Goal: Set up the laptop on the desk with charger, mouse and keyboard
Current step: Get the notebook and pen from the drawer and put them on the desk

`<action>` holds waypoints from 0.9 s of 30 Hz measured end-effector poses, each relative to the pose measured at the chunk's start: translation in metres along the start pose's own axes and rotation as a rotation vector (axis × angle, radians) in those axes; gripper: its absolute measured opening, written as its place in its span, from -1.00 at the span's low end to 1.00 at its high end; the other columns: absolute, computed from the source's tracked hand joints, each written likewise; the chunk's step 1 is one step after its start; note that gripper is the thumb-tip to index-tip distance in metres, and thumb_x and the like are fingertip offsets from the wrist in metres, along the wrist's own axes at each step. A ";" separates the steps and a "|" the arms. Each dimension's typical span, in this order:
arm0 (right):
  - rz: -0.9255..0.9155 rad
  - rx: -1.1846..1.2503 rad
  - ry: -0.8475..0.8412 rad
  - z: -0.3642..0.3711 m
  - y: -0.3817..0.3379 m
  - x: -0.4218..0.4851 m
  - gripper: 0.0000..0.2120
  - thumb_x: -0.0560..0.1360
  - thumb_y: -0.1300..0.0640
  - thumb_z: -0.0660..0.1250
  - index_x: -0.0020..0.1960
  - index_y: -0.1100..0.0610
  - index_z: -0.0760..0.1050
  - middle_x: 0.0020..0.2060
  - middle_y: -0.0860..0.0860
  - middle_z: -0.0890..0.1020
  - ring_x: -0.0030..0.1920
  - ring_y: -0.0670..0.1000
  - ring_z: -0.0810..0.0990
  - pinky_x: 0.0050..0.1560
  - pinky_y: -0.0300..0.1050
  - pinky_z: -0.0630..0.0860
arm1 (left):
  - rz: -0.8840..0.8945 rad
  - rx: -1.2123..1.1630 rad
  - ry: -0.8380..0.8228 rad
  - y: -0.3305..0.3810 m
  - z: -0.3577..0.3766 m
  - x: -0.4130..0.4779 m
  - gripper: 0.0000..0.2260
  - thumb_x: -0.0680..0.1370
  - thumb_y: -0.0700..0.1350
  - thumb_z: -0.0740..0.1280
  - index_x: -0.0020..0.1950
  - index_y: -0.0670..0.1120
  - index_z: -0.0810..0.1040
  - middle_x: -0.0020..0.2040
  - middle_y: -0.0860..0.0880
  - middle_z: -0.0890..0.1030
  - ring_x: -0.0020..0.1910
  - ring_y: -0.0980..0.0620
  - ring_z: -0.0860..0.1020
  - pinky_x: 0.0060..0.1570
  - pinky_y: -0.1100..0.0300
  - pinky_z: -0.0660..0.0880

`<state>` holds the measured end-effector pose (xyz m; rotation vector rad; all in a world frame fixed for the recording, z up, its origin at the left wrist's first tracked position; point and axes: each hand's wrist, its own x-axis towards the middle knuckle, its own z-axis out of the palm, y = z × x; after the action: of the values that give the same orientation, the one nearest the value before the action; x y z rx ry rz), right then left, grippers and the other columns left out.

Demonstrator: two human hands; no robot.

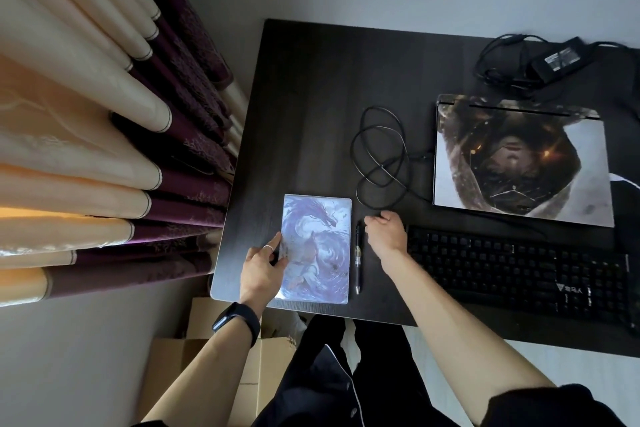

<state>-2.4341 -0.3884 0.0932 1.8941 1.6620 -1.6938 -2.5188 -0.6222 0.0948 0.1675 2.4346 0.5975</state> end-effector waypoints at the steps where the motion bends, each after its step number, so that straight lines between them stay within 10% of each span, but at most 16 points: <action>1: 0.003 0.043 -0.018 0.001 -0.001 0.010 -0.33 0.24 -0.06 0.34 0.34 0.04 0.39 -0.14 -0.18 0.60 0.06 0.03 0.55 0.13 -0.08 0.46 | 0.000 -0.010 0.000 -0.001 0.000 0.000 -0.51 0.58 0.04 0.35 0.51 0.12 0.36 0.04 0.01 0.43 -0.06 0.05 0.51 0.18 0.19 0.45; 6: -0.105 -0.064 -0.028 -0.008 -0.011 0.002 -0.44 0.53 0.18 0.33 0.50 0.13 0.31 0.20 -0.07 0.62 0.22 -0.01 0.54 0.25 -0.24 0.33 | -0.001 -0.011 0.004 -0.004 0.000 0.000 -0.52 0.58 0.05 0.35 0.50 0.12 0.37 0.04 0.00 0.43 -0.04 0.03 0.53 0.22 0.17 0.46; 13: -0.187 -0.540 -0.053 -0.013 0.042 -0.026 -0.70 0.46 -0.13 0.38 0.08 0.02 0.50 -0.04 -0.05 0.71 0.07 0.06 0.65 -0.01 -0.14 0.51 | 0.015 -0.011 0.009 -0.007 0.003 0.002 -0.51 0.58 0.02 0.35 0.51 0.12 0.37 0.03 0.00 0.45 -0.09 0.07 0.49 0.18 0.22 0.43; 27: -0.254 -0.521 -0.056 -0.007 0.057 -0.036 -0.87 0.51 -0.06 0.32 0.00 -0.03 0.46 -0.17 -0.08 0.69 -0.06 0.04 0.65 -0.07 -0.09 0.55 | 0.041 0.052 -0.016 -0.005 0.000 0.004 -0.52 0.60 0.03 0.31 0.52 0.10 0.34 0.05 -0.02 0.43 -0.11 0.06 0.45 0.19 0.17 0.45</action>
<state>-2.3800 -0.4290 0.0923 1.4297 2.1279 -1.1941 -2.5215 -0.6257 0.0906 0.2423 2.4380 0.5494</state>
